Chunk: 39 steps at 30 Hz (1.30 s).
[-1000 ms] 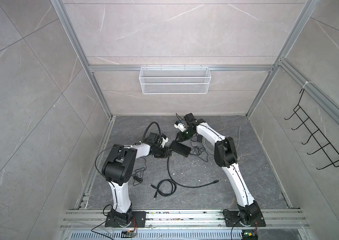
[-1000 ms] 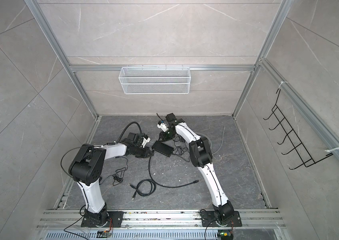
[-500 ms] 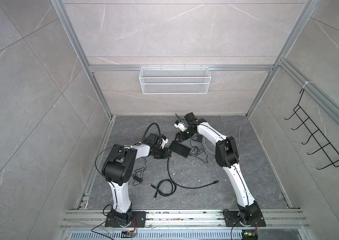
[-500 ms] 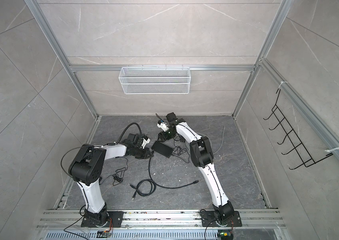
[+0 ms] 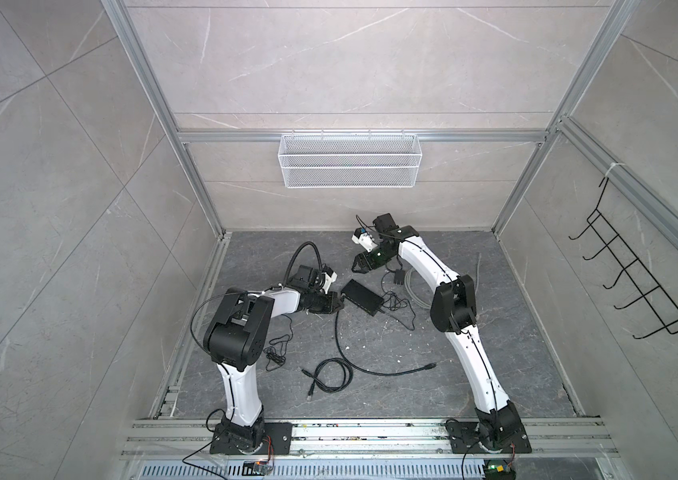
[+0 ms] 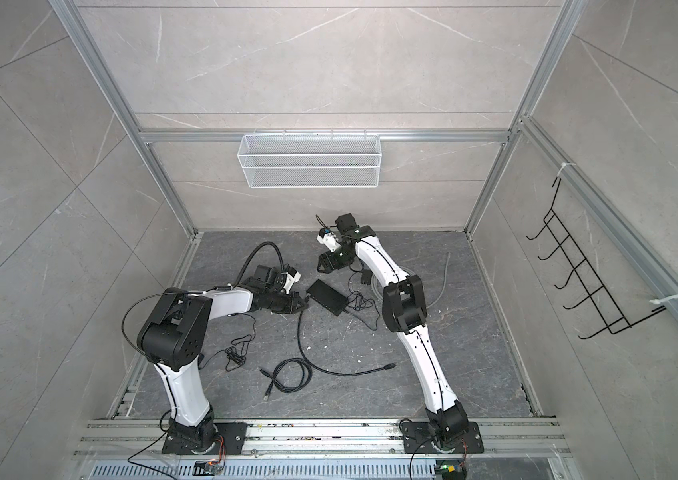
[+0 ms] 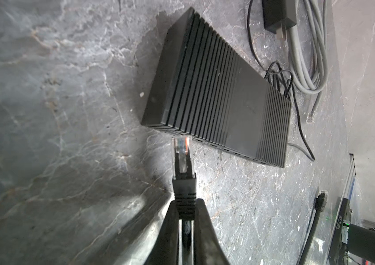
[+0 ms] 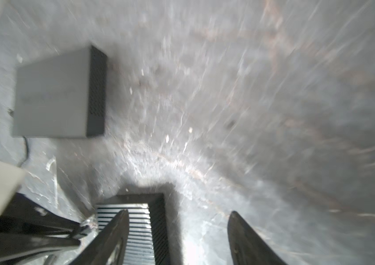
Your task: Insert the plug into the switch port
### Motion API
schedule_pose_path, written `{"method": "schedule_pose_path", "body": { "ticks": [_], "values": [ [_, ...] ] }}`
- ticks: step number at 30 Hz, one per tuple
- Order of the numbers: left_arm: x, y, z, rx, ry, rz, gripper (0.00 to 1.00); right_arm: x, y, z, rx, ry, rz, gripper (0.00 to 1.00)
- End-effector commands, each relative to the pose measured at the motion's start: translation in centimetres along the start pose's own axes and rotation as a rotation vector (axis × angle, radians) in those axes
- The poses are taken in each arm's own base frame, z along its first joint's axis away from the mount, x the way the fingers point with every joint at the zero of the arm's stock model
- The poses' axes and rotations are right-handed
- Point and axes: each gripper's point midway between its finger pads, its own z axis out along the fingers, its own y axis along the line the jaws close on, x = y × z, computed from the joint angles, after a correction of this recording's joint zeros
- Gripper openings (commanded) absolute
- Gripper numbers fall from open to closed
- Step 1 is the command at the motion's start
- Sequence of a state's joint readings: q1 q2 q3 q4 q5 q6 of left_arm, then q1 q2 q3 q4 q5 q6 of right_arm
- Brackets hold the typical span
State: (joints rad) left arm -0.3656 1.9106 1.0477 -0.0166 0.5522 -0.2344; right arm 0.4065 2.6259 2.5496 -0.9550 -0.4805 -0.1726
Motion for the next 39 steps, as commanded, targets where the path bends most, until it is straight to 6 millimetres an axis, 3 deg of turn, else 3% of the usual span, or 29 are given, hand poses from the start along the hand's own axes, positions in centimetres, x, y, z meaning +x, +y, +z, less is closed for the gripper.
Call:
{"method": "schedule_pose_path", "body": {
  "ticks": [1,5,12,18,22,26,32,39],
  "values": [
    [-1.0,-0.6,-0.2,0.03,-0.031,0.031,0.0,2.6,1.9,-0.2,-0.092,0.095,-0.03,0.69],
    [-0.8,-0.7,-0.1,0.036,-0.02,0.031,0.0,5.8,1.9,0.5,-0.086,0.186,-0.046,0.69],
    [-0.5,-0.4,-0.1,0.023,-0.004,0.038,0.0,6.4,2.7,0.2,-0.059,0.193,-0.057,0.68],
    [-0.4,-0.4,-0.1,0.02,-0.002,0.034,0.0,7.2,2.6,0.6,-0.04,0.219,-0.046,0.61],
    [-0.2,-0.4,-0.3,0.015,0.015,0.041,0.0,7.0,3.1,-0.2,-0.043,0.197,-0.06,0.63],
    [0.1,-0.4,-0.6,0.009,0.027,0.045,0.0,8.5,2.2,0.7,0.018,0.253,-0.079,0.64],
    [0.3,-0.4,-1.0,-0.01,0.041,0.046,0.0,11.5,0.5,2.3,0.108,0.367,-0.098,0.57],
    [-0.2,-0.4,-0.6,-0.005,0.066,0.052,0.0,11.7,0.9,2.4,0.083,0.367,-0.118,0.51]
  ]
}}
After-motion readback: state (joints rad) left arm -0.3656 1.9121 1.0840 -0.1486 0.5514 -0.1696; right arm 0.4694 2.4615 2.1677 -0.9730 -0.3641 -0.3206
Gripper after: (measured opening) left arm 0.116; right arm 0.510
